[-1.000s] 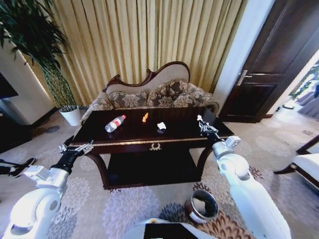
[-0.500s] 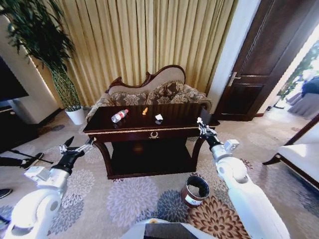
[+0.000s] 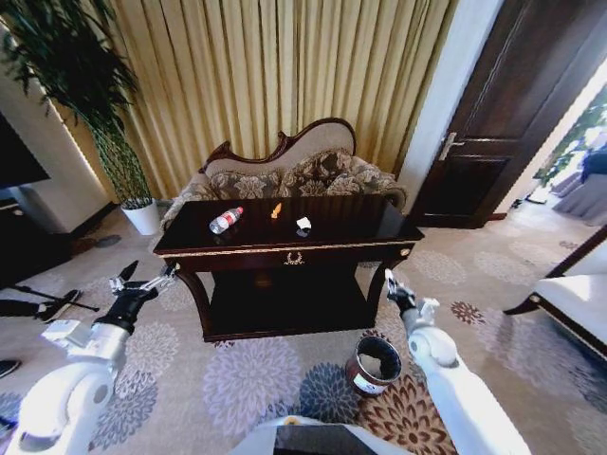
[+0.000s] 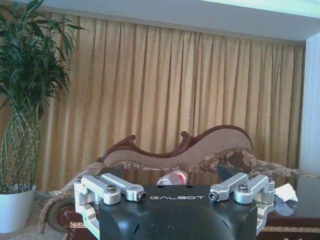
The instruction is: Move to the front of the table and place the trash on the table into the trash bin.
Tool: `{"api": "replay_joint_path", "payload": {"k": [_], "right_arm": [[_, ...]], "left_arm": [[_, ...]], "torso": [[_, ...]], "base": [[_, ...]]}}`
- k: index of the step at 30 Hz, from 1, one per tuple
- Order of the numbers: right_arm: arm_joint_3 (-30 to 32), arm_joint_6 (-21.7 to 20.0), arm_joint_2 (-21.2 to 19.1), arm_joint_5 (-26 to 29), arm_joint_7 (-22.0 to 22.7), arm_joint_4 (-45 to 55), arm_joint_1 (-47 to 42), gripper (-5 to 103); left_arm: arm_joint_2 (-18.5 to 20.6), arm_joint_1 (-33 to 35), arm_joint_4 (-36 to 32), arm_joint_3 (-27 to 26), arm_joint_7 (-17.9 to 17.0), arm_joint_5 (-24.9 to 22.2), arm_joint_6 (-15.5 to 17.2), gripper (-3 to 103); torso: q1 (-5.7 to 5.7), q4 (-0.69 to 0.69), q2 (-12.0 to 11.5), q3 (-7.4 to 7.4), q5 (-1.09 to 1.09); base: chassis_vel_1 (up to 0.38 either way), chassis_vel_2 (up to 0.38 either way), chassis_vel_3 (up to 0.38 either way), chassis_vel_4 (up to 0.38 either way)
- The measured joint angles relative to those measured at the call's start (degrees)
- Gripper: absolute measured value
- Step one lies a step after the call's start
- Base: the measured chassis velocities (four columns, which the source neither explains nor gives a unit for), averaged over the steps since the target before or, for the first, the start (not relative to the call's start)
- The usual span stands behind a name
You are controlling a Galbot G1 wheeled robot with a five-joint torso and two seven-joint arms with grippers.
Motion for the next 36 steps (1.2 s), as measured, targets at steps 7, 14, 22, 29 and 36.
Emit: {"api": "replay_joint_path", "payload": {"k": [7,14,22,29,36], "right_arm": [[-0.1,-0.6,2.9,-7.1,0.0,-4.7,-3.1,1],[-1.2,-1.0,6.2,-12.2,0.0,-12.2,-2.1,1],[-2.0,1.0,9.6,-17.2,0.0,-17.2,-0.9,1],[-2.0,2.0,10.3,-19.1,0.0,-18.9,0.3,8],[-2.2,4.1,10.4,-21.5,0.0,-21.9,1.6,35]], "left_arm": [[-0.5,-0.7,0.8,0.0,0.1,-0.3,-0.6,100],[-0.3,-0.8,1.0,-1.0,0.1,-1.5,-0.8,100],[0.4,-0.8,1.2,-1.3,0.3,-1.8,-0.8,100],[0.2,-0.7,0.8,-1.0,0.5,-1.8,-0.8,100],[0.3,-0.7,0.6,-1.4,1.7,-1.8,-0.8,100]], "torso": [[0.03,0.00,0.0,0.01,-0.01],[0.03,0.01,0.0,0.01,0.00],[0.03,0.01,0.0,0.01,-0.01],[0.03,0.01,0.0,0.01,-0.01],[0.03,0.01,0.0,0.01,0.00]], "base": [[0.000,0.000,0.000,0.000],[0.000,0.000,0.000,0.000],[0.000,0.000,0.000,0.000],[0.000,0.000,0.000,0.000],[0.000,0.000,0.000,0.000]]}}
